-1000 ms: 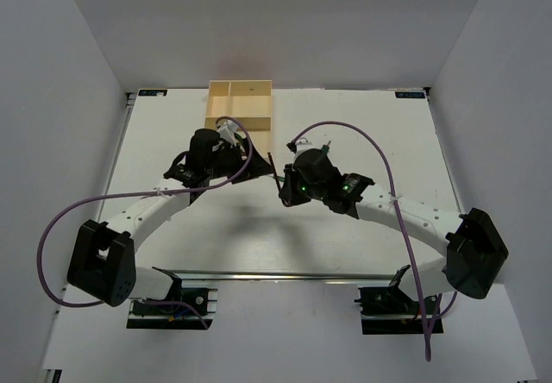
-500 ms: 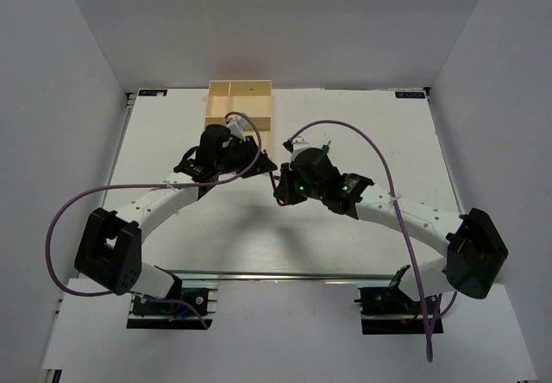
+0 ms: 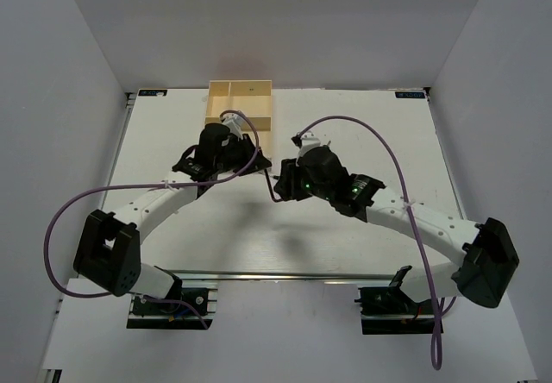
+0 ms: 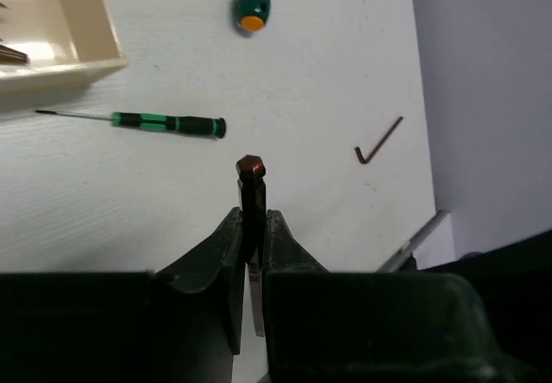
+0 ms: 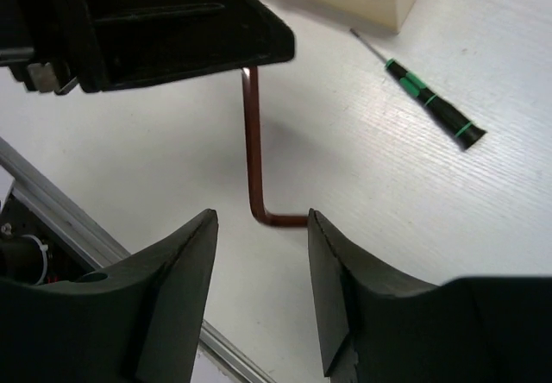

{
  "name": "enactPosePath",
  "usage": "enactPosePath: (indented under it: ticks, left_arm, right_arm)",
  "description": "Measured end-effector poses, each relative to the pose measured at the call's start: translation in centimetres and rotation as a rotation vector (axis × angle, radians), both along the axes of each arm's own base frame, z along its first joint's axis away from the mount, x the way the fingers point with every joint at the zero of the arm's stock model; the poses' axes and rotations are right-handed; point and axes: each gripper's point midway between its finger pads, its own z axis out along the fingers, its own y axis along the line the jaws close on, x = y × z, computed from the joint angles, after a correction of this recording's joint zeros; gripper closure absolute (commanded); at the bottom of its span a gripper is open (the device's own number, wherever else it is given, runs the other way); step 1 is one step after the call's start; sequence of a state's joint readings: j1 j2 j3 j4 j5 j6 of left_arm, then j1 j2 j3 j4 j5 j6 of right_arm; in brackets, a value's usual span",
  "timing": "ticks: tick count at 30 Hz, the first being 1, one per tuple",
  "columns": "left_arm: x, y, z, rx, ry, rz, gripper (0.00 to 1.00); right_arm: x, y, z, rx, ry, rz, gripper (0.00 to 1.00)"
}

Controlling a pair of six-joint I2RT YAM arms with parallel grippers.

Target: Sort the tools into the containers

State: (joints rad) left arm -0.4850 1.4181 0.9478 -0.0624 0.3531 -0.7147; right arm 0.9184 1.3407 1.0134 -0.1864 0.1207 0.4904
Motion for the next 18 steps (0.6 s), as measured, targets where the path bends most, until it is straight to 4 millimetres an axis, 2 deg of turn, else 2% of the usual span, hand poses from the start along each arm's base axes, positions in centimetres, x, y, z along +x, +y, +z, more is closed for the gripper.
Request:
enactPosePath:
  ticks: [3, 6, 10, 13, 18]
  left_arm:
    - [1.1, 1.1, 0.3, 0.059, -0.030, 0.044, 1.00]
    - [2.9, 2.2, 1.9, 0.099, -0.086, 0.097, 1.00]
    - [5.7, 3.8, 3.9, 0.139, -0.156, 0.172, 1.00]
    - [8.3, 5.5, 4.6, 0.184, -0.185, 0.236, 1.00]
    - [12.4, 8.3, 5.6, 0.264, -0.222, 0.323, 1.00]
  right_arm:
    - [0.3, -1.2, 1.4, 0.007, -0.041, -0.045, 0.45]
    - [0.3, -2.9, 1.5, -0.014, -0.064, -0.093, 0.43]
    - [-0.4, -5.3, -0.9, -0.078, -0.057, -0.134, 0.42]
    - [-1.1, -7.0, -2.8, -0.127, -0.038, -0.148, 0.41]
    - [-1.6, -8.3, -3.9, -0.157, -0.043, -0.154, 0.41]
